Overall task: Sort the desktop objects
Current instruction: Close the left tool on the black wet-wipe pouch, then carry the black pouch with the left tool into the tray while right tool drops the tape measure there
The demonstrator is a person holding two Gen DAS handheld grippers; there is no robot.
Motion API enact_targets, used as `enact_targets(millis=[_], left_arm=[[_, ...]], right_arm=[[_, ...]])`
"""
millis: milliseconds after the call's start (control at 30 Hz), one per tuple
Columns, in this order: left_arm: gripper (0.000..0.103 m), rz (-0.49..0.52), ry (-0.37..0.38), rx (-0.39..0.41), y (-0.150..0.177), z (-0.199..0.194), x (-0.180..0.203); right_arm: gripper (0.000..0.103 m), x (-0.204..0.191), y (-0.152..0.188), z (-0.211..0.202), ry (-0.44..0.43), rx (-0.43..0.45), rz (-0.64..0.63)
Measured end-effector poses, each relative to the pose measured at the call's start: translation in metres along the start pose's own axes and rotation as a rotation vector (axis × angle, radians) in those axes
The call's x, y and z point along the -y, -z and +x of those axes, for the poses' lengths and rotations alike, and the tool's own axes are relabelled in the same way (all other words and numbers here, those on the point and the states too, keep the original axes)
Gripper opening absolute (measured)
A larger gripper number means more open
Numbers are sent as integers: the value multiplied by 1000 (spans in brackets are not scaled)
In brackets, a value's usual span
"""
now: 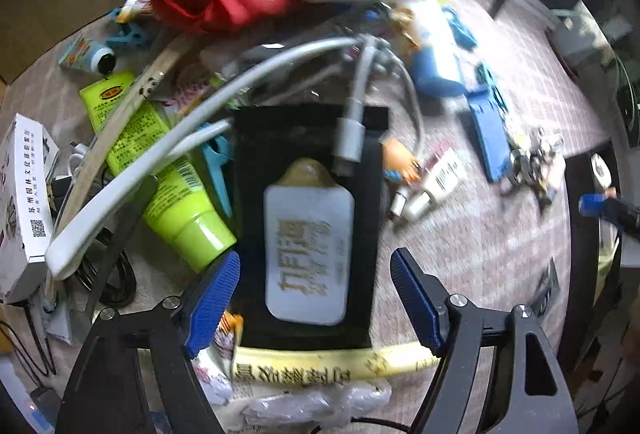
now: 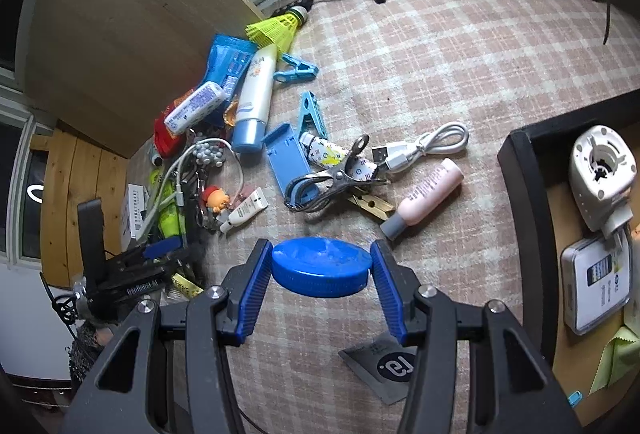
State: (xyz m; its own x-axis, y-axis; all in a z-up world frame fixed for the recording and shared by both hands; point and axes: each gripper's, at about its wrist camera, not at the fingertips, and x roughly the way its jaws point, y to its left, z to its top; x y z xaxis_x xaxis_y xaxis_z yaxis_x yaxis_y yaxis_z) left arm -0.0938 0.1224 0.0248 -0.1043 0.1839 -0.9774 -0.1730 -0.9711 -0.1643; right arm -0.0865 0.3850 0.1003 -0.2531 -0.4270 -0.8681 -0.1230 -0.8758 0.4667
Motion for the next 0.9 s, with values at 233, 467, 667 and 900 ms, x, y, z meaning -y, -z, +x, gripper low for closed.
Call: enact_targets(millis=[233, 467, 667, 900], left_arm=[[68, 37, -40, 15, -3, 15, 18], [63, 76, -35, 9, 17, 10, 41], [63, 167, -2, 54, 28, -19, 85], [63, 361, 5, 80, -38, -45, 172]], right_arm=[[49, -4, -1, -3, 1, 5, -16], [49, 4, -1, -19, 8, 43, -5], [49, 13, 2, -47, 50, 80, -20], [49, 49, 10, -92, 125, 132, 27]])
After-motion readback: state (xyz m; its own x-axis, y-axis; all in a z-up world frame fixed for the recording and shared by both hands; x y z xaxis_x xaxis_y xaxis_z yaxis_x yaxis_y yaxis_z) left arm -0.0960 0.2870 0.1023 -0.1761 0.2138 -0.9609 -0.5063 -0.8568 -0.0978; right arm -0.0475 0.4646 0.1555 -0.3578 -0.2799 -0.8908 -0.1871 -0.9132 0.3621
